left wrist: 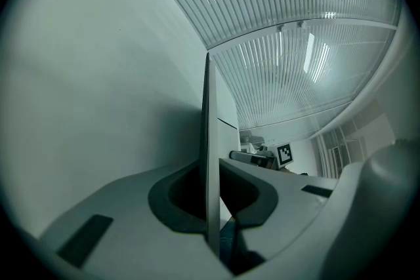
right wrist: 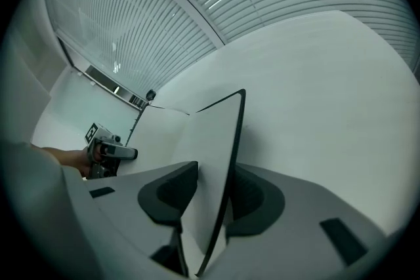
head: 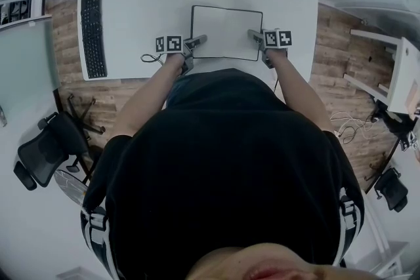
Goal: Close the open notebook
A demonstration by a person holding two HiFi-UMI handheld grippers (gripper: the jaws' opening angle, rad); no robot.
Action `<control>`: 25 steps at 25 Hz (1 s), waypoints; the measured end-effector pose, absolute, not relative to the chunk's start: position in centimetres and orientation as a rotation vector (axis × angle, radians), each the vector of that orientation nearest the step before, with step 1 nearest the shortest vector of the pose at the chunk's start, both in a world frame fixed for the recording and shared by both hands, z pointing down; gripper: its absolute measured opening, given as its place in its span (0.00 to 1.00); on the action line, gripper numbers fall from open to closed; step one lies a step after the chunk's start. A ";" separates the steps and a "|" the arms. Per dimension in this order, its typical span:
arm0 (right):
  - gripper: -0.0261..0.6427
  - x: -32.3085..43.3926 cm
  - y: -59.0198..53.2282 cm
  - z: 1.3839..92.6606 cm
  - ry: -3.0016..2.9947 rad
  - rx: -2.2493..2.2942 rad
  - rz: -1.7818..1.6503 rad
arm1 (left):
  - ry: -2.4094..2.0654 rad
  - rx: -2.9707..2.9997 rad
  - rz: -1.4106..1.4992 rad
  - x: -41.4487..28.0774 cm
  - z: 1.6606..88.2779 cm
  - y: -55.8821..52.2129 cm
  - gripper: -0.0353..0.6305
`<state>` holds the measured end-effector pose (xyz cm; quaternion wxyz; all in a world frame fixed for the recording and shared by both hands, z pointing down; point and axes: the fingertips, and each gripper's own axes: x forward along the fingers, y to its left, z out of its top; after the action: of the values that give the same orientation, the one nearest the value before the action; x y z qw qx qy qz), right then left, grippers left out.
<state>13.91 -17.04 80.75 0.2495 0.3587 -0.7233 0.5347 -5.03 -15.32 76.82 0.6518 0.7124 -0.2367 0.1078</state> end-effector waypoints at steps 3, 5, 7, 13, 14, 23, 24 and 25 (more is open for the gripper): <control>0.27 14.7 -16.7 80.7 -1.950 0.999 1.416 | -0.543 1.613 0.251 -5.3 76.8 -15.1 0.14; 0.26 15.4 -16.3 80.8 -1.928 1.014 1.389 | -0.550 1.609 0.260 -5.5 77.0 -15.0 0.14; 0.21 16.2 -16.0 81.0 -1.912 1.032 1.391 | -0.555 1.608 0.264 -5.6 77.1 -15.1 0.14; 0.18 16.6 -15.6 81.5 -1.903 1.048 1.361 | -0.567 1.621 0.267 -5.6 77.0 -15.3 0.14; 0.18 16.8 -15.5 81.5 -1.899 1.052 1.355 | -0.568 1.623 0.269 -5.5 77.0 -15.2 0.14; 0.13 17.3 -15.1 81.8 -1.890 1.065 1.287 | -0.571 1.628 0.272 -5.4 77.2 -15.4 0.14; 0.13 17.3 -15.1 81.8 -1.895 1.060 1.278 | -0.570 1.631 0.273 -5.4 77.2 -15.4 0.14; 0.12 17.3 -15.0 81.8 -1.893 1.053 1.269 | -0.569 1.633 0.275 -5.3 77.1 -15.4 0.14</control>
<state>17.25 -15.04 81.82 0.3103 0.3987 -0.7168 0.4806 -5.35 -15.38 77.11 0.6405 0.7161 -0.2497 0.1208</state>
